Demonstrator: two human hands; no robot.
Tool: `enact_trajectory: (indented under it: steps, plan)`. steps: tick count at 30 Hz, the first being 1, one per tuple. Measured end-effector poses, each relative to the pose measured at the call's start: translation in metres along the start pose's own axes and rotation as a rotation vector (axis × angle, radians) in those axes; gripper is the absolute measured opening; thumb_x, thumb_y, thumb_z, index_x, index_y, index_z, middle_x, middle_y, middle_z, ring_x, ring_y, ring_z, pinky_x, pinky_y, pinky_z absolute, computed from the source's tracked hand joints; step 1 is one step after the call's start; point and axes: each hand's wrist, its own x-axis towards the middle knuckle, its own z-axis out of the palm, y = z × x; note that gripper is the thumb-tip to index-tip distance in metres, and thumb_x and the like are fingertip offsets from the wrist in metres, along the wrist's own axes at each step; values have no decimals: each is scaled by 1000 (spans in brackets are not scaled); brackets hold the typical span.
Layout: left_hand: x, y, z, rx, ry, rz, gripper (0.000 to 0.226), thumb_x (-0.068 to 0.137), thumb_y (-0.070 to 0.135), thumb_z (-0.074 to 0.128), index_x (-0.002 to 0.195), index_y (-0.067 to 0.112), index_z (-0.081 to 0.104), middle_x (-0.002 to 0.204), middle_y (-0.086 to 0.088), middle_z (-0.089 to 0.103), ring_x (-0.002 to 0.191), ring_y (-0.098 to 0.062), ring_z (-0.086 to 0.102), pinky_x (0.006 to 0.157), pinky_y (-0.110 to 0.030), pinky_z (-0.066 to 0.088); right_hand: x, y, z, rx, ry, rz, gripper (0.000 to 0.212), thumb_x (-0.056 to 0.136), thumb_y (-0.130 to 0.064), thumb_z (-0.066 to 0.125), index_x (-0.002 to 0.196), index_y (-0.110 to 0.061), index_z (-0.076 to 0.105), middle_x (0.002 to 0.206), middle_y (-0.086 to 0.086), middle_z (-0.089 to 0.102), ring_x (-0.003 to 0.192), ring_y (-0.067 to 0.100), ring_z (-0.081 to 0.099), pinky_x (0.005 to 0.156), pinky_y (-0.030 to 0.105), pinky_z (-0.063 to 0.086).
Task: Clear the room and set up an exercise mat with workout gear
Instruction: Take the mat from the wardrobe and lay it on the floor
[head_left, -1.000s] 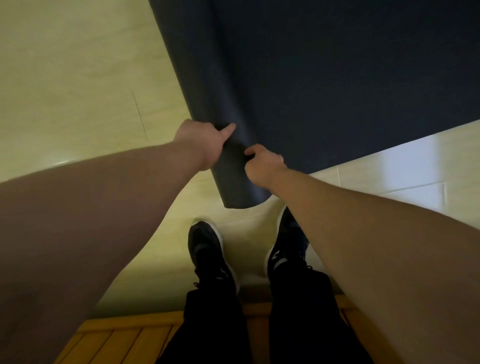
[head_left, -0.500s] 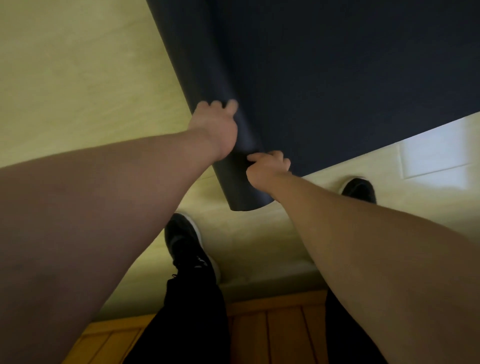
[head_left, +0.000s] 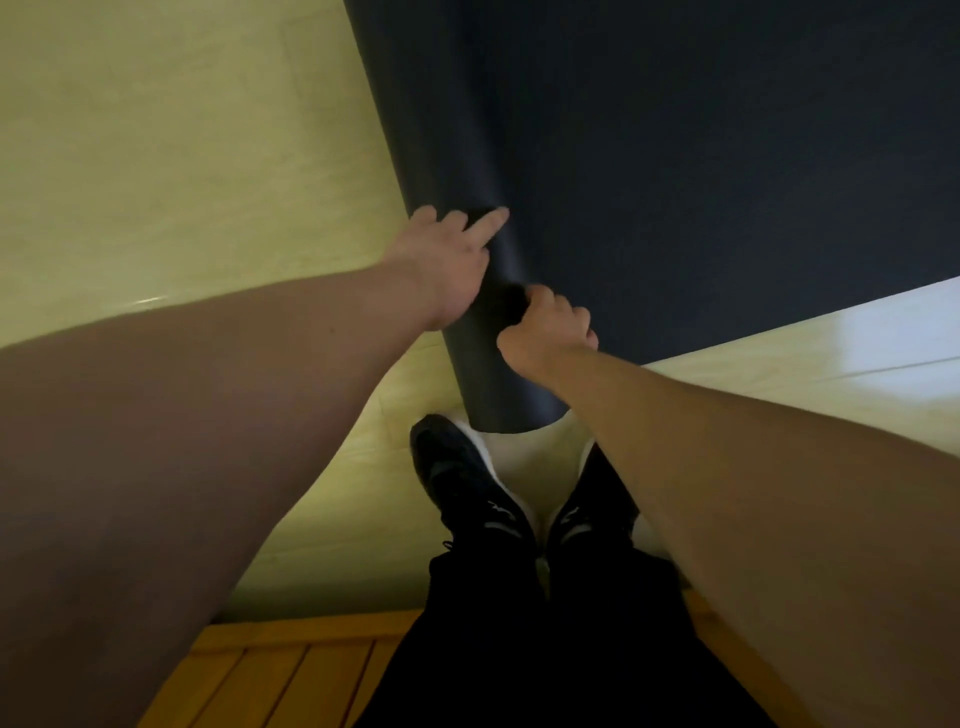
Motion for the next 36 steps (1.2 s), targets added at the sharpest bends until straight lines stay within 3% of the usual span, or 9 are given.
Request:
enact_trajectory:
  steps: [5,10,13,17,20,23,29,33,36]
  plan:
    - [-6,0,28,-113,-9,-60,89,94,20,58,158,29,-3,144,-19,40,109,-32,58,92,-42,41,5,-17,21,-2,-65,-8,66,92,-23,46,154,-39,29,155,11,26,139,36,25,117,51,25]
    - [-21,-11,41,-23,-54,-123,46,98,26,48,143,19,45,151,-19,27,121,-34,49,94,-45,40,10,-43,50,161,-123,26,73,89,-28,52,154,-30,20,141,14,44,127,34,35,109,51,36]
    - [-26,-19,64,-69,-73,-98,55,99,23,46,151,12,32,163,-14,13,120,-32,53,90,-42,42,11,-62,69,72,-158,46,70,92,-31,52,156,-30,23,150,15,34,132,38,31,109,48,31]
    - [-36,-35,89,-205,-70,-125,77,100,24,47,159,31,-2,142,-19,39,98,-31,57,74,-39,38,11,-80,96,290,-159,82,62,90,-21,53,147,-39,37,141,8,45,128,34,41,106,51,42]
    - [-49,-50,108,-163,-81,-184,50,102,29,37,152,28,33,136,-19,38,109,-33,53,80,-40,37,14,-97,113,304,-185,84,80,85,-23,53,156,-36,21,144,6,44,127,34,45,106,50,43]
    - [-65,-60,133,-126,14,-198,41,102,28,35,137,19,53,156,-17,21,121,-34,47,92,-45,41,20,-116,132,285,-221,100,80,82,-24,57,156,-36,29,150,8,33,129,35,41,107,47,42]
    - [-90,-69,182,-240,-58,-228,70,103,28,40,159,30,-3,158,-25,24,126,-35,50,103,-43,36,20,-141,174,367,-245,84,81,78,-21,63,151,-25,30,135,7,50,122,31,48,102,49,47]
    - [-110,-79,206,-216,-112,-378,49,101,28,37,150,24,35,143,-26,32,122,-35,47,97,-42,36,23,-157,201,217,-362,46,73,78,-20,61,148,-34,44,153,4,37,136,32,38,111,47,38]
    - [-121,-79,221,-205,-14,-361,45,99,25,41,143,15,45,158,-19,18,122,-32,47,96,-43,41,19,-165,217,275,-377,14,63,88,-4,57,144,-29,44,142,7,47,116,23,49,88,32,47]
